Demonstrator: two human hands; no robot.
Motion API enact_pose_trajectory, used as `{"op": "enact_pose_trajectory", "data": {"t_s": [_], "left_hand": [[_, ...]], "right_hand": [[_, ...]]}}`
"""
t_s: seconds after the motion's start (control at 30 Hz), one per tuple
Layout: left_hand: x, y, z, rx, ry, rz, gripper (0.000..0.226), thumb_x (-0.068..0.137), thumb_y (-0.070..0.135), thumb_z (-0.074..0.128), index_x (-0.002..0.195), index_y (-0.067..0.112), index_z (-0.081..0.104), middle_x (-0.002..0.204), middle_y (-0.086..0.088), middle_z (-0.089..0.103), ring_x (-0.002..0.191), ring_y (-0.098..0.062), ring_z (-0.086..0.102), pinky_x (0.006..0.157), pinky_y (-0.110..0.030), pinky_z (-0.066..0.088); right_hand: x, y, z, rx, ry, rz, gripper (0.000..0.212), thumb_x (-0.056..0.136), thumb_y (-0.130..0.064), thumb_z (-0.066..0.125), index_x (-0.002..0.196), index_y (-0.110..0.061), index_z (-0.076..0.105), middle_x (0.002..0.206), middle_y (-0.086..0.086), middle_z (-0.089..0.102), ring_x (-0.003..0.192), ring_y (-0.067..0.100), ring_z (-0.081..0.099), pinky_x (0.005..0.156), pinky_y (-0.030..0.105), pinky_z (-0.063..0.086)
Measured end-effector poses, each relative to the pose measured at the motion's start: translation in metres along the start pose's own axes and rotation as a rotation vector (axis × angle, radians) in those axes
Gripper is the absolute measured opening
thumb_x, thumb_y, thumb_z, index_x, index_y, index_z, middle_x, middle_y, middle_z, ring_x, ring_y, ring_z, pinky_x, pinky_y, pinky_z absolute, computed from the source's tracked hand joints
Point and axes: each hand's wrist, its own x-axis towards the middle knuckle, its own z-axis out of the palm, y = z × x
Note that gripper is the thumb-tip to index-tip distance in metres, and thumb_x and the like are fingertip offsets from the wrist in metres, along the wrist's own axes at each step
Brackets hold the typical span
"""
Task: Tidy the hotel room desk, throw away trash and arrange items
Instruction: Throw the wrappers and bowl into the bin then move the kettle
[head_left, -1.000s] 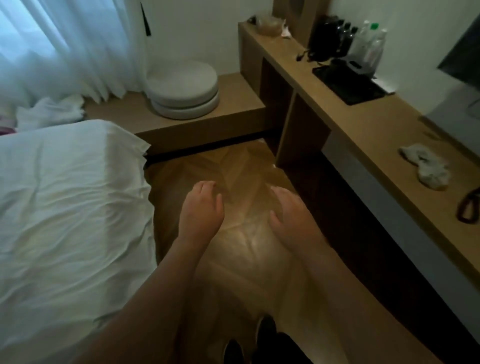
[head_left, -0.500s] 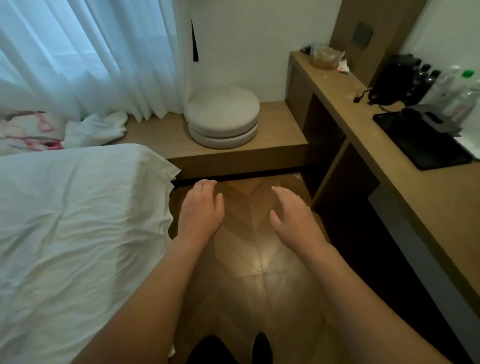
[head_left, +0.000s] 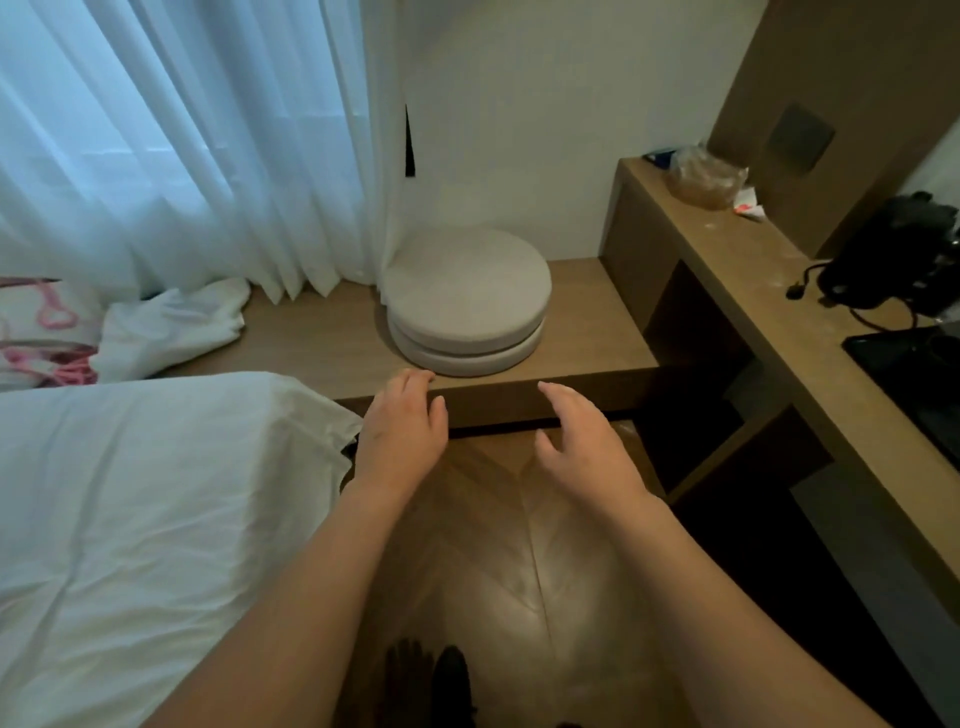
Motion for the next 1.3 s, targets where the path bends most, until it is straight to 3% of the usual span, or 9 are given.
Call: {"op": "enact_pose_trajectory", "data": {"t_s": [0.3,0.83,1.07,1.3], "left_hand": [[0.175,-0.03,0.039,-0.022,-0.057,0.036,0.035,0.099,0.02,0.056,0.13,0.005,0.059,0.129,-0.013,0.059,0.118,-0.03,0.057,0.104,-0.042,0.045],[0.464,-0.011,0.11,-0.016,-0.189,0.084,0.039,0.104,0.024,0.049,0.14,0.009,0.053,0.14,-0.01,0.053,0.125,-0.025,0.054,0.107,-0.04,0.043],[0.587,0.026,0.175,-0.039,-0.33,0.265,0.039,0.103,0.025,0.049,0.14,0.011,0.053,0.143,-0.009,0.052,0.128,-0.027,0.052,0.109,-0.042,0.043],[0.648,0.126,0.248,-0.052,-0.479,0.572,0.039,0.102,0.02,0.051,0.138,0.006,0.055,0.138,-0.013,0.056,0.124,-0.031,0.054,0.106,-0.042,0.043]], "right_hand": [[0.172,0.001,0.018,0.024,-0.001,0.074,0.06,0.098,-0.024,0.057,0.153,-0.026,0.032,0.156,-0.006,0.036,0.144,0.009,0.03,0.114,0.025,0.025],[0.444,0.052,-0.007,0.081,-0.02,0.175,0.058,0.098,-0.027,0.056,0.152,-0.027,0.033,0.153,-0.006,0.04,0.14,0.012,0.035,0.113,0.027,0.026],[0.524,0.088,-0.039,0.054,0.092,0.468,0.061,0.099,-0.03,0.054,0.153,-0.031,0.028,0.158,-0.006,0.032,0.146,0.014,0.029,0.118,0.034,0.025],[0.542,0.15,-0.093,0.119,0.258,0.665,0.063,0.099,-0.024,0.055,0.155,-0.028,0.026,0.158,-0.006,0.033,0.145,0.013,0.029,0.114,0.027,0.024]]}}
